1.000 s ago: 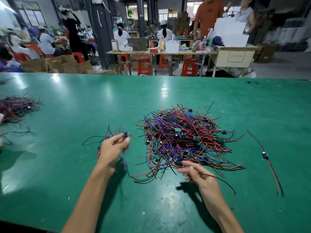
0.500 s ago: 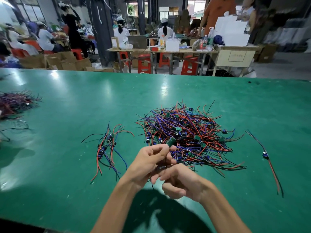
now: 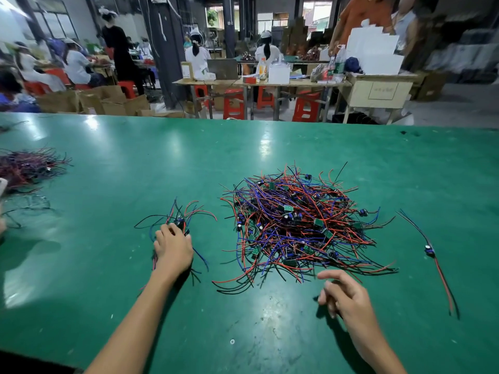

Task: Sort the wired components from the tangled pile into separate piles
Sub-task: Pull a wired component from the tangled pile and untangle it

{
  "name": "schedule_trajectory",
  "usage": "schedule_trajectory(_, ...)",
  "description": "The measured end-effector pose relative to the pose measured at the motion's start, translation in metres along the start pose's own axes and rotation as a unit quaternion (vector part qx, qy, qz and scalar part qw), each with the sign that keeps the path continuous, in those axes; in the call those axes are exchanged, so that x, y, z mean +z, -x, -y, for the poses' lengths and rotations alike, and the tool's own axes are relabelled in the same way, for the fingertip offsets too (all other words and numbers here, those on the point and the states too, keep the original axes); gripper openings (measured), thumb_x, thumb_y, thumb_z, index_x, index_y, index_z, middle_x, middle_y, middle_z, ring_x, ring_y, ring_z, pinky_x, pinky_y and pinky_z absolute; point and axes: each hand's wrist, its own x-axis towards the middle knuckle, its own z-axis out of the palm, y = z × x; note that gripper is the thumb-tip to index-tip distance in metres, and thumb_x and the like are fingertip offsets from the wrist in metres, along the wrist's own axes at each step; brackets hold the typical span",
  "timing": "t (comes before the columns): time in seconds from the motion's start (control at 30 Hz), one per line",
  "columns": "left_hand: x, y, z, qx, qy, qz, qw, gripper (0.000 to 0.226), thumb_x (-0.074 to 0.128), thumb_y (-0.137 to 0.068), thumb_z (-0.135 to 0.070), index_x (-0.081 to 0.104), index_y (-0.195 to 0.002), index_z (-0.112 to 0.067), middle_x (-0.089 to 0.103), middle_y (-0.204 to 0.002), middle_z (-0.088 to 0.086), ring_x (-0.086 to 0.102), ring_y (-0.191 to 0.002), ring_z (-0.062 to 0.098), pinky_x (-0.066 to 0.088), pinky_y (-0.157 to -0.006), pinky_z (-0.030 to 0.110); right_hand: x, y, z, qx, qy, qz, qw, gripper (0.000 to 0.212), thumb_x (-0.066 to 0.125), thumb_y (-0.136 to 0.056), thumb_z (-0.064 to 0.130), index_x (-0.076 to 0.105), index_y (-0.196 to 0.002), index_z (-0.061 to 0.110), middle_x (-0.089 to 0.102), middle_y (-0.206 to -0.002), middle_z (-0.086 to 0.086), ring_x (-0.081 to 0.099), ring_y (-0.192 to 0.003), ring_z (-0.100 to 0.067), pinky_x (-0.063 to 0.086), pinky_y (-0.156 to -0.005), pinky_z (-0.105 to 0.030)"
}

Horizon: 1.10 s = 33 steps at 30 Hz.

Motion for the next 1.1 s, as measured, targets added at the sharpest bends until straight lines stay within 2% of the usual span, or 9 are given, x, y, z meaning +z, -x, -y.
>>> schedule_trajectory(0.1, -0.008, 0.007, -0.014, 0.002, 0.009, -0.040, 0.999, 0.067, 0.045, -0.104, -0.036, 0.024, -0.151, 0.006, 0.027, -0.148, 0.025, 0.028, -0.134, 0.040, 0.026, -0.112, 0.051, 0.014, -0.006, 0.001, -0.068, 0.158, -0.057, 0.983, 0.022, 0.066, -0.095, 0.012, 0.072, -0.101, 0.033, 0.071, -0.070, 0.002, 0.052, -0.049, -0.006, 0.040, -0.048, -0.017)
schedule_trajectory(0.2, -0.016, 0.030, -0.037, 0.120, 0.083, -0.106, 0.984, 0.053, 0.054, -0.100, -0.039, 0.046, -0.143, -0.009, 0.041, -0.138, 0.017, 0.035, -0.128, 0.035, 0.025, -0.105, 0.046, 0.026, -0.016, 0.011, -0.108, 0.295, -0.066, 0.947, 0.022, 0.067, -0.095, 0.035, 0.066, -0.114, 0.046, 0.067, -0.073, 0.015, 0.058, -0.059, 0.000, 0.040, -0.055, -0.014)
schedule_trajectory(0.3, -0.018, 0.066, -0.062, 0.265, 0.196, -0.044, 0.943, 0.027, 0.055, -0.100, -0.041, 0.069, -0.115, -0.024, 0.058, -0.113, -0.001, 0.048, -0.113, 0.018, 0.028, -0.097, 0.038, 0.039, -0.023, 0.013, -0.131, 0.358, -0.091, 0.920, 0.016, 0.064, -0.096, 0.045, 0.059, -0.111, 0.045, 0.062, -0.072, 0.020, 0.056, -0.060, 0.002, 0.043, -0.060, -0.028)
schedule_trajectory(0.37, -0.012, 0.085, -0.080, 0.301, 0.199, -0.014, 0.933, 0.029, 0.053, -0.098, -0.050, 0.072, -0.105, -0.029, 0.058, -0.103, -0.009, 0.048, -0.104, 0.010, 0.032, -0.096, 0.036, 0.042, -0.024, 0.011, -0.149, 0.339, -0.127, 0.920, 0.017, 0.066, -0.095, 0.044, 0.052, -0.104, 0.040, 0.060, -0.069, 0.018, 0.058, -0.061, -0.005, 0.046, -0.060, -0.034)
schedule_trajectory(0.6, 0.005, 0.105, -0.111, 0.268, 0.116, -0.012, 0.956, 0.028, 0.058, -0.095, -0.052, 0.075, -0.103, -0.031, 0.070, -0.101, -0.011, 0.060, -0.100, 0.012, 0.037, -0.092, 0.034, 0.028, -0.023, -0.002, -0.104, 0.314, -0.099, 0.939, 0.009, 0.066, -0.093, 0.044, 0.058, -0.095, 0.041, 0.067, -0.069, 0.018, 0.058, -0.061, -0.002, 0.042, -0.060, -0.031)
schedule_trajectory(0.77, -0.004, 0.122, -0.107, 0.213, 0.277, -0.025, 0.936, 0.016, 0.071, -0.089, -0.045, 0.079, -0.089, -0.031, 0.074, -0.088, -0.015, 0.066, -0.086, 0.006, 0.050, -0.086, 0.032, 0.031, -0.023, 0.003, -0.071, 0.319, -0.067, 0.943, 0.027, 0.050, -0.092, 0.064, 0.070, -0.095, 0.045, 0.070, -0.071, 0.024, 0.064, -0.071, 0.002, 0.051, -0.068, -0.028)
schedule_trajectory(0.87, -0.012, 0.133, -0.109, 0.197, 0.375, 0.022, 0.906, 0.017, 0.073, -0.088, -0.043, 0.079, -0.080, -0.030, 0.071, -0.073, -0.019, 0.061, -0.067, -0.006, 0.047, -0.067, 0.026, 0.034, -0.024, 0.013, -0.034, 0.241, -0.028, 0.970, 0.031, 0.045, -0.099, 0.063, 0.072, -0.099, 0.049, 0.071, -0.062, 0.012, 0.065, -0.063, -0.002, 0.050, -0.067, -0.028)
schedule_trajectory(0.97, -0.020, 0.138, -0.110, 0.213, 0.433, 0.042, 0.875, 0.015, 0.075, -0.088, -0.038, 0.079, -0.076, -0.030, 0.066, -0.062, -0.021, 0.046, -0.049, -0.003, 0.034, -0.054, 0.017, 0.043, -0.027, 0.032, 0.036, 0.031, 0.023, 0.999, 0.047, 0.044, -0.099, 0.063, 0.077, -0.107, 0.031, 0.064, -0.054, -0.005, 0.046, -0.039, -0.009, 0.035, -0.043, -0.022)
schedule_trajectory(1.1, -0.028, 0.141, -0.108, 0.272, 0.461, 0.082, 0.841, 0.011, 0.078, -0.088, -0.030, 0.079, -0.077, -0.029, 0.071, -0.071, -0.012, 0.039, -0.053, 0.005, 0.034, -0.053, 0.022, 0.046, -0.033, 0.051, 0.110, -0.176, 0.054, 0.977, 0.044, 0.049, -0.100, 0.055, 0.076, -0.111, 0.022, 0.068, -0.072, -0.003, 0.038, -0.040, -0.009, 0.027, -0.038, -0.017)
